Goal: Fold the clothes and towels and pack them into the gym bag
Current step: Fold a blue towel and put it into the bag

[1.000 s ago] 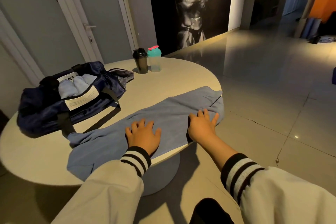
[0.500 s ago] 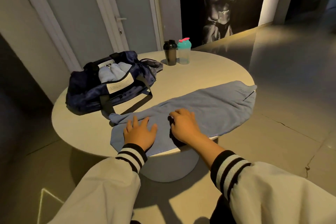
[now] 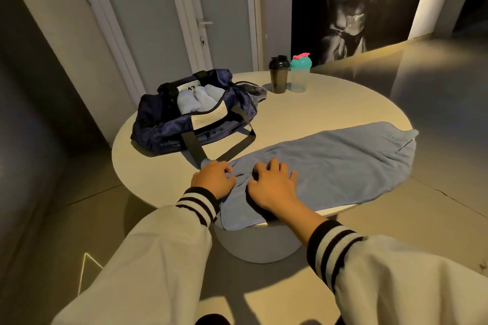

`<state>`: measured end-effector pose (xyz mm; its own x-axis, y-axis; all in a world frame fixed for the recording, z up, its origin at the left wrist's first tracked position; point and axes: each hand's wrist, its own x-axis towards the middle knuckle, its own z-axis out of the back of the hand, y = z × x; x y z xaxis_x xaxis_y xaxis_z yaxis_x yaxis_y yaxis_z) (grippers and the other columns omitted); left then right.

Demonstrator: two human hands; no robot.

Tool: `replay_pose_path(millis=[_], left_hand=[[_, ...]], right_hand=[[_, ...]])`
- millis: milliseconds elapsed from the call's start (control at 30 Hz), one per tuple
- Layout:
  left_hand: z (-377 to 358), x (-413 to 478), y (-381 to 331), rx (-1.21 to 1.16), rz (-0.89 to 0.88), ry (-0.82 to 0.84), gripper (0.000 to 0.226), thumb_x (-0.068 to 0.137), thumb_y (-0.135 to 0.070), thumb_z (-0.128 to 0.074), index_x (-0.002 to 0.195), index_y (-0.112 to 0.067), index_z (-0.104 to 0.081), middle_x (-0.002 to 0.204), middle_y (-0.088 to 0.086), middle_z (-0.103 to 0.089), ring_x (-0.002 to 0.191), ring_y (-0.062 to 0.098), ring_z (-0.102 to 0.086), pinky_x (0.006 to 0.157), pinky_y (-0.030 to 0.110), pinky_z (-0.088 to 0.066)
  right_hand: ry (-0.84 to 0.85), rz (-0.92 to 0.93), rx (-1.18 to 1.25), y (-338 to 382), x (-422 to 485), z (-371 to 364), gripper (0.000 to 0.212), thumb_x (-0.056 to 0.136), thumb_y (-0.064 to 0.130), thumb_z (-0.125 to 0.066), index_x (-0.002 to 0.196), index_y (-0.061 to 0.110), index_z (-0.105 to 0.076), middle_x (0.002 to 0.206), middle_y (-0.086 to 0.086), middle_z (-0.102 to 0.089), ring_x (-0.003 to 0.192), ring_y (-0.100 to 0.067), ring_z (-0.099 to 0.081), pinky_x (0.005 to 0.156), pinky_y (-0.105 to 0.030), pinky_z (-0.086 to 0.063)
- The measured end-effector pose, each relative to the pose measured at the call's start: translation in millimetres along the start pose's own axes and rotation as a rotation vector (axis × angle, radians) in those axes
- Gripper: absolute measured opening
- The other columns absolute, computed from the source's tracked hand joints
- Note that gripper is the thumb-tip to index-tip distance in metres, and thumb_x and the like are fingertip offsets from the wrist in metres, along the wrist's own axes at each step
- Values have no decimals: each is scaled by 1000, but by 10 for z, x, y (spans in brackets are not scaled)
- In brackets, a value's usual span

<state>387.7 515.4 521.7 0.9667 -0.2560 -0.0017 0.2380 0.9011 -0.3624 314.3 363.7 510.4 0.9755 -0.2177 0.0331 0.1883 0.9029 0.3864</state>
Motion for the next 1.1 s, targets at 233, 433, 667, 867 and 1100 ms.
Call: replay_pose_path(millis=[233, 433, 667, 867, 1100], left_hand=[[-69, 121, 129, -14, -35, -280, 49, 97, -23, -55, 145, -17, -45, 156, 5, -28, 133, 31, -43, 108, 42, -42], [-157, 71, 222, -16, -105, -245, 44, 100, -35, -52, 143, -31, -47, 161, 2, -24, 146, 28, -19, 120, 43, -24], [-171, -241, 386, 109, -143, -50, 51, 104, -50, -34, 153, -35, -35, 165, -3, -19, 149, 22, -22, 122, 40, -15], [-3, -503, 484, 60, -112, 107, 64, 99, -62, -38, 157, -41, -19, 168, -6, 1, 154, 19, 0, 125, 41, -4], [-16, -496, 281, 89, -33, -13, 49, 101, -40, -41, 150, -38, -36, 164, -2, -24, 151, 21, -17, 123, 50, 2]], right_hand=[[-20, 100, 48, -94, -9, -138, 51, 98, 47, -33, 146, 31, -36, 155, -7, -33, 148, -28, -17, 118, -64, 4], [37, 88, -59, -79, 44, -144, 66, 98, 64, -20, 157, 34, -19, 167, -7, -10, 154, -25, 3, 117, -65, 9], [143, 58, -151, -62, 47, -118, 78, 93, 76, -14, 159, 36, -6, 167, -7, 9, 153, -26, 14, 116, -66, 13], [132, 74, -144, -70, 19, -70, 86, 87, 83, -24, 159, 37, -10, 168, -7, 4, 154, -26, 10, 117, -65, 9], [245, 61, -115, 24, -37, -22, 94, 83, 85, -36, 158, 34, -14, 167, -12, 3, 153, -32, 10, 116, -65, 7]])
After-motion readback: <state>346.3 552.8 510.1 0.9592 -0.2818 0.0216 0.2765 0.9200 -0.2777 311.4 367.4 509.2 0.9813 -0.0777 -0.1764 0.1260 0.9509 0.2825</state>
